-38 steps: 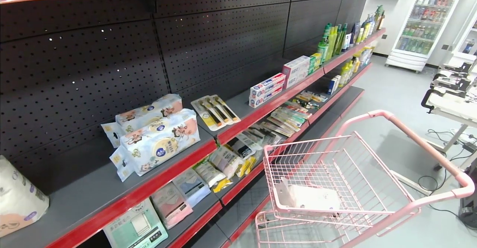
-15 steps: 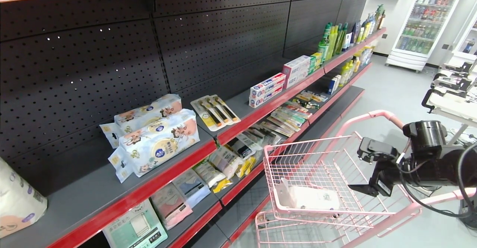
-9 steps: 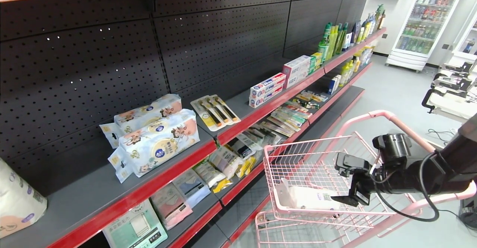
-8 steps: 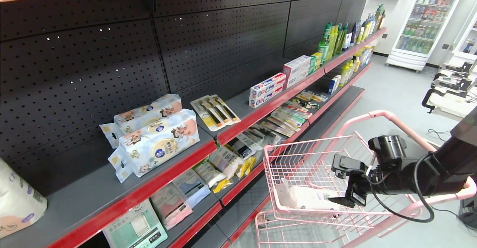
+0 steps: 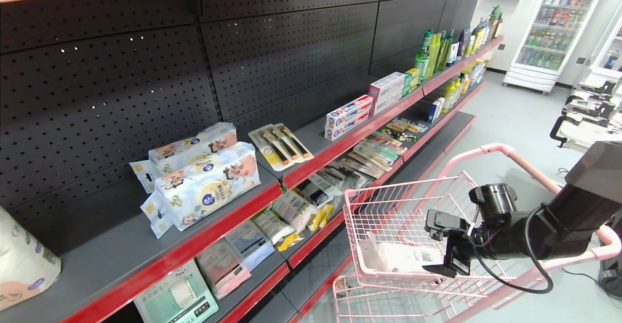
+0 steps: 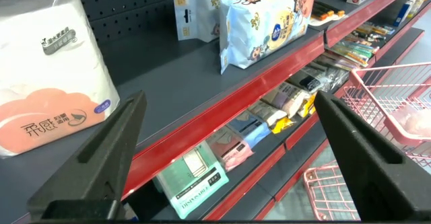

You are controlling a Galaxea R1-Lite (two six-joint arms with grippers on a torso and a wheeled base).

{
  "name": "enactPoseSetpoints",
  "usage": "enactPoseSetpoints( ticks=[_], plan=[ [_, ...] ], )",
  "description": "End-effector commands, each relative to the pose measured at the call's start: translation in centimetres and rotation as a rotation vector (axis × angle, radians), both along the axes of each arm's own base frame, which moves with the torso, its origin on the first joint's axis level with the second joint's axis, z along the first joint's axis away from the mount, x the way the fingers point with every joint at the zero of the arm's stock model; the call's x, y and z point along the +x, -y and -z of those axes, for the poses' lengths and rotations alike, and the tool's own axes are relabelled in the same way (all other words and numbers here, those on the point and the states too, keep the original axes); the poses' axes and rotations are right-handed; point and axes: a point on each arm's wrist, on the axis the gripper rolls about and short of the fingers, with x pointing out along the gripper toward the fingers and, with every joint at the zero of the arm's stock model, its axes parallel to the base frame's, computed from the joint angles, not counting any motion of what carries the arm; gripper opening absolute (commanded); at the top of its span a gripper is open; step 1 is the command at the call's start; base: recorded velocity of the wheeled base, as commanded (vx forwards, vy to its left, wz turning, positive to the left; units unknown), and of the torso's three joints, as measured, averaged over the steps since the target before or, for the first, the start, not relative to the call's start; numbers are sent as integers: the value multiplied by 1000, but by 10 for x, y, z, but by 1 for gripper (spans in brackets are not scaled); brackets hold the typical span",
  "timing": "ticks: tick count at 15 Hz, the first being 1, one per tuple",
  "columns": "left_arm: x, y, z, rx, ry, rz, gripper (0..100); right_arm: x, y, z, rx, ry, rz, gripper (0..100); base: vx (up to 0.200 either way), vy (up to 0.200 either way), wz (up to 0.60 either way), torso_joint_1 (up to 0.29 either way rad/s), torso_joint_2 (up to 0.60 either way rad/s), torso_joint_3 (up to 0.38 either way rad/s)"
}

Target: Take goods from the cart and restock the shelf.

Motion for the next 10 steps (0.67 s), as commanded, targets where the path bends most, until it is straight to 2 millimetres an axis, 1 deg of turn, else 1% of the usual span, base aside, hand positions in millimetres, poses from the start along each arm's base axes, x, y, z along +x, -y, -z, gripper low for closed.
enactPoseSetpoints(
  ticks=[1, 5, 10],
  plan=[
    [0, 0, 0, 0, -1, -1, 100, -2, 0, 2, 0, -8, -2, 100, 0, 0, 0, 0, 0, 0],
    [0, 0, 0, 0, -1, -1, 100, -1, 0, 2, -3, -2, -2, 100, 0, 0, 0, 0, 0, 0],
    [0, 0, 0, 0, -1, -1, 100, -2, -3, 2, -7, 1, -19, 100, 0, 0, 0, -101, 221, 118]
  ],
)
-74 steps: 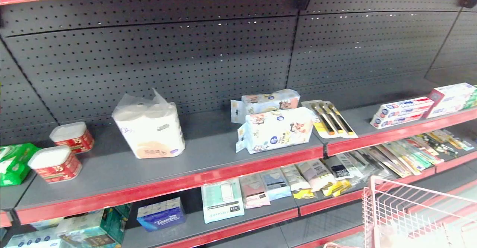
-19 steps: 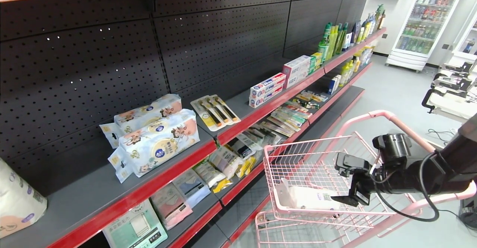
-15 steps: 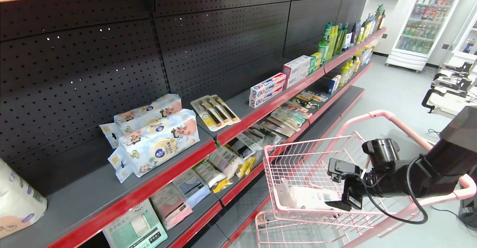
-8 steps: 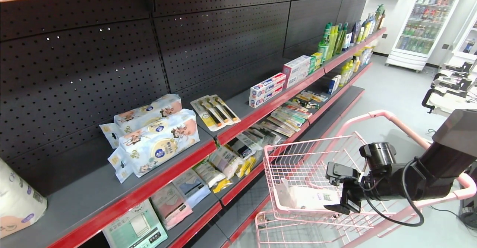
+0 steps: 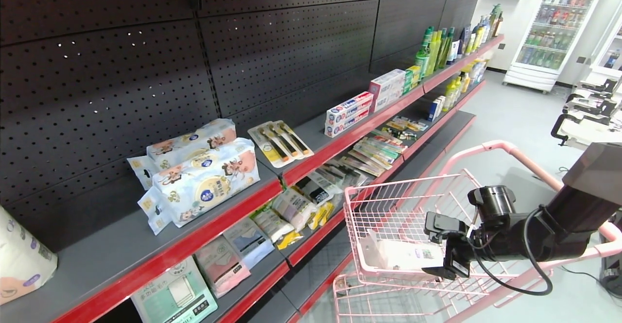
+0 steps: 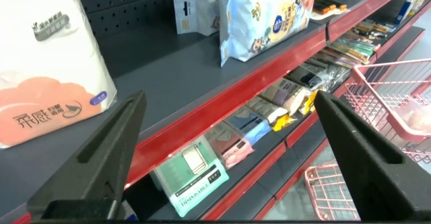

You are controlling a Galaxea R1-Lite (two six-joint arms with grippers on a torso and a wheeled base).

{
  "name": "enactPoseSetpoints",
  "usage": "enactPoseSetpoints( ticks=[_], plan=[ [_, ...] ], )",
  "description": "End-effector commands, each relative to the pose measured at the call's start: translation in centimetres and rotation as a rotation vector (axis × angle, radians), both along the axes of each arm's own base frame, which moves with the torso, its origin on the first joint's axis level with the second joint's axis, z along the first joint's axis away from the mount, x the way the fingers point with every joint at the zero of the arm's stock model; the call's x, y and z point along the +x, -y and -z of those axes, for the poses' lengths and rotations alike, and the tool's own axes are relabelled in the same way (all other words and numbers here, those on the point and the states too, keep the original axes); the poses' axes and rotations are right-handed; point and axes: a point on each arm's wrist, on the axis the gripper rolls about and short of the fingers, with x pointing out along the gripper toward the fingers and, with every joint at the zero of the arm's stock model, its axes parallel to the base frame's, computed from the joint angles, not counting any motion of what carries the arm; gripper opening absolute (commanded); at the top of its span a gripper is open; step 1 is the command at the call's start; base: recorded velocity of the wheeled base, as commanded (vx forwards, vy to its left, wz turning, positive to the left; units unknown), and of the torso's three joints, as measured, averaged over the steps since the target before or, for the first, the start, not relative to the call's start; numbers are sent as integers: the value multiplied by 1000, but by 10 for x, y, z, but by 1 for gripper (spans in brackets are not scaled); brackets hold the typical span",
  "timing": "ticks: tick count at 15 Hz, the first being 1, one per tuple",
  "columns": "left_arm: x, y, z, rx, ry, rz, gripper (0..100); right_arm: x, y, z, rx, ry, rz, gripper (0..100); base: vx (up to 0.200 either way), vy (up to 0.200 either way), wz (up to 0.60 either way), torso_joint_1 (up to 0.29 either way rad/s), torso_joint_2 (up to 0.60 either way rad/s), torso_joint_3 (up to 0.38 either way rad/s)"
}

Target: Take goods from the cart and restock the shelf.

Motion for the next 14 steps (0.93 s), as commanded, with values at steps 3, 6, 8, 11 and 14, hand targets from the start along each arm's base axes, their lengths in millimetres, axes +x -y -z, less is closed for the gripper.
enactPoseSetpoints(
  ticks=[3, 6, 8, 11, 14],
  plan=[
    [0, 0, 0, 0, -1, -1, 100, 0, -1, -1, 1, 5, -3, 100, 0, 0, 0, -141, 305, 160],
    [0, 0, 0, 0, -1, -1, 100, 2, 0, -2, 1, 9, 0, 100, 0, 0, 0, -154, 333, 178],
    [0, 0, 0, 0, -1, -1, 100, 3, 1, -3, 2, 14, 3, 100, 0, 0, 0, -144, 332, 176],
    [0, 0, 0, 0, -1, -1, 100, 3, 3, -3, 2, 14, 9, 100, 0, 0, 0, -150, 341, 185],
    [0, 0, 0, 0, -1, -1, 100, 7, 4, -5, 2, 31, 15, 100, 0, 0, 0, -162, 351, 191]
  ],
)
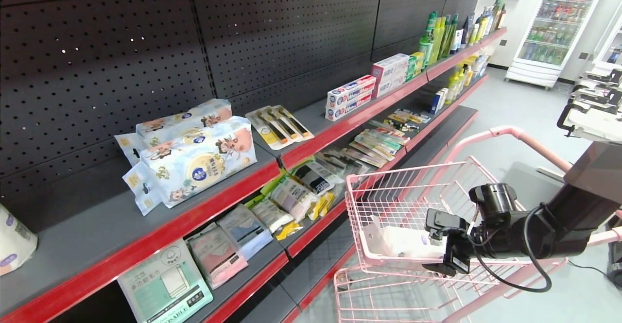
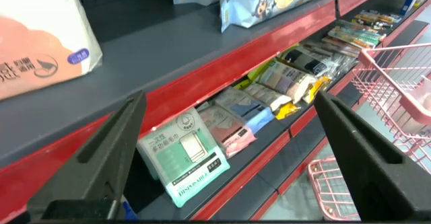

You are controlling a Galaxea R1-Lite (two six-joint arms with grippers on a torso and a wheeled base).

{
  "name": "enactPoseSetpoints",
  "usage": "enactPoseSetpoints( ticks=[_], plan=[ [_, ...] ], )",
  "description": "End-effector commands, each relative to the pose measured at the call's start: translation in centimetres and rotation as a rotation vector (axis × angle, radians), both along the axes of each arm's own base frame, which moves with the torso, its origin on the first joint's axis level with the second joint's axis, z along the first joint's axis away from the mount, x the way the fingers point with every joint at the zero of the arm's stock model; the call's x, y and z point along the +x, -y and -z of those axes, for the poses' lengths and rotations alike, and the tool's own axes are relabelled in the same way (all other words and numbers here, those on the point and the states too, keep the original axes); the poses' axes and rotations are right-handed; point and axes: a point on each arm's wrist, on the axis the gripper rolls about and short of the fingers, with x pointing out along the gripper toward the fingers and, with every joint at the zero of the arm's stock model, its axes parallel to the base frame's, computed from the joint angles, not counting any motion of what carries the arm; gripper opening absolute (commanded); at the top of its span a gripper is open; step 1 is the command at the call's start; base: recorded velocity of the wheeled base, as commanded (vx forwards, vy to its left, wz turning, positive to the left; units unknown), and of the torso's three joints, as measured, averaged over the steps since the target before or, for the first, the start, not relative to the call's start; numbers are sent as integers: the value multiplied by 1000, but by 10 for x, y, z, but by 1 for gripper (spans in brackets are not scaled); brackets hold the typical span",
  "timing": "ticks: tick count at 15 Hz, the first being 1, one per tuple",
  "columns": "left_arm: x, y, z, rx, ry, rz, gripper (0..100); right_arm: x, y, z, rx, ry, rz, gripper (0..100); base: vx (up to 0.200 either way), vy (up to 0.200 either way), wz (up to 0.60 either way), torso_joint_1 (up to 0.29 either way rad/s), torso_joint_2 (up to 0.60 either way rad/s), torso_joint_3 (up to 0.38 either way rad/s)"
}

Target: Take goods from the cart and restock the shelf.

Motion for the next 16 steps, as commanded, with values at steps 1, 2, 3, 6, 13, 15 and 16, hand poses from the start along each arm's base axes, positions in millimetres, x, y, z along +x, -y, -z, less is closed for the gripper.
enactPoseSetpoints(
  ticks=[1, 2, 3, 6, 13, 15, 16],
  plan=[
    [0, 0, 0, 0, -1, -1, 100, 6, 3, -5, 2, 26, 11, 100, 0, 0, 0, -110, 276, 144],
    [0, 0, 0, 0, -1, -1, 100, 9, 5, -6, 4, 35, 15, 100, 0, 0, 0, -41, 85, 41],
    [0, 0, 0, 0, -1, -1, 100, 12, 8, -7, 2, 46, 22, 100, 0, 0, 0, 0, 0, 0],
    [0, 0, 0, 0, -1, -1, 100, 16, 11, 0, 15, 35, 17, 100, 0, 0, 0, 0, 0, 0],
    [0, 0, 0, 0, -1, -1, 100, 33, 9, 25, 19, 31, -58, 100, 0, 0, 0, 0, 0, 0],
    [0, 0, 0, 0, -1, -1, 100, 37, 9, 27, 20, 32, -59, 100, 0, 0, 0, 0, 0, 0],
    [0, 0, 0, 0, -1, -1, 100, 38, 9, 28, 20, 32, -59, 100, 0, 0, 0, 0, 0, 0]
  ],
)
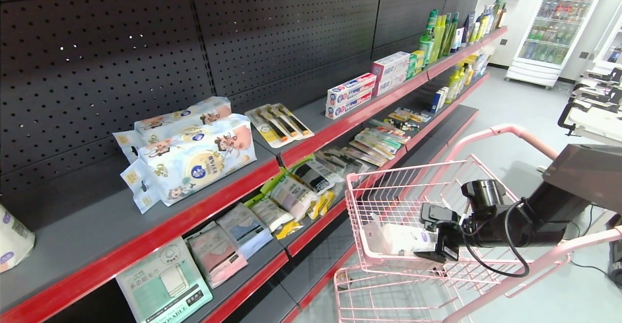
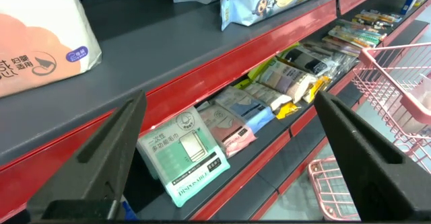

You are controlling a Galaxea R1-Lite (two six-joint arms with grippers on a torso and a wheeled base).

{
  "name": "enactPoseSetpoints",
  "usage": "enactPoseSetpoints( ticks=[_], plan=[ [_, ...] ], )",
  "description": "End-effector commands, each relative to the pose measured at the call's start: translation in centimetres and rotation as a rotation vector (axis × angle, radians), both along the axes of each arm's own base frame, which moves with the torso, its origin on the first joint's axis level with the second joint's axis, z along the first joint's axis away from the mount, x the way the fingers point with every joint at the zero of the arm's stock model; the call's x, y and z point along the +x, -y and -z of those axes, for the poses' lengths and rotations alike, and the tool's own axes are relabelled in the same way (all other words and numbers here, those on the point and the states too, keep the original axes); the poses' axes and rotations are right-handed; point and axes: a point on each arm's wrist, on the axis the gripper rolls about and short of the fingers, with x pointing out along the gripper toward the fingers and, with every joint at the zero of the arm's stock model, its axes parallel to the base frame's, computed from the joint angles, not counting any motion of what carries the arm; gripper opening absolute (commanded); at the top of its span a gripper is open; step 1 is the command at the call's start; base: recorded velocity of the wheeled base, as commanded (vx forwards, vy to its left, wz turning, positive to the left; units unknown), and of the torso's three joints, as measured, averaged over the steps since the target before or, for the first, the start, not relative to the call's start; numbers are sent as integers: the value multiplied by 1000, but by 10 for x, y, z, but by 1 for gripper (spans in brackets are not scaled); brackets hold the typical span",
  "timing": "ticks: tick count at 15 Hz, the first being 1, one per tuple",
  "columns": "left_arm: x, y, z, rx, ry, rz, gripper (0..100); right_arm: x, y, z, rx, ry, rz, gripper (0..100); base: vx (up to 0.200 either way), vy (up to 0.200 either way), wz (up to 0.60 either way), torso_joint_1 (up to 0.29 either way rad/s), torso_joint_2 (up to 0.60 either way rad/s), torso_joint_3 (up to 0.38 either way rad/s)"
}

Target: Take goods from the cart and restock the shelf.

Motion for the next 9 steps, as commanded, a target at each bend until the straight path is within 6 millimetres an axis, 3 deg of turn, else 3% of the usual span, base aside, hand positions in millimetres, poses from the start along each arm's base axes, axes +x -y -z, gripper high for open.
enactPoseSetpoints(
  ticks=[1, 9],
  plan=[
    [0, 0, 0, 1, -1, -1, 100, 3, -1, 5, 0, -7, -3, 100, 0, 0, 0, 0, 0, 0],
    [0, 0, 0, 0, -1, -1, 100, 4, -4, 21, 26, -46, -28, 100, 0, 0, 0, 0, 0, 0]
  ],
)
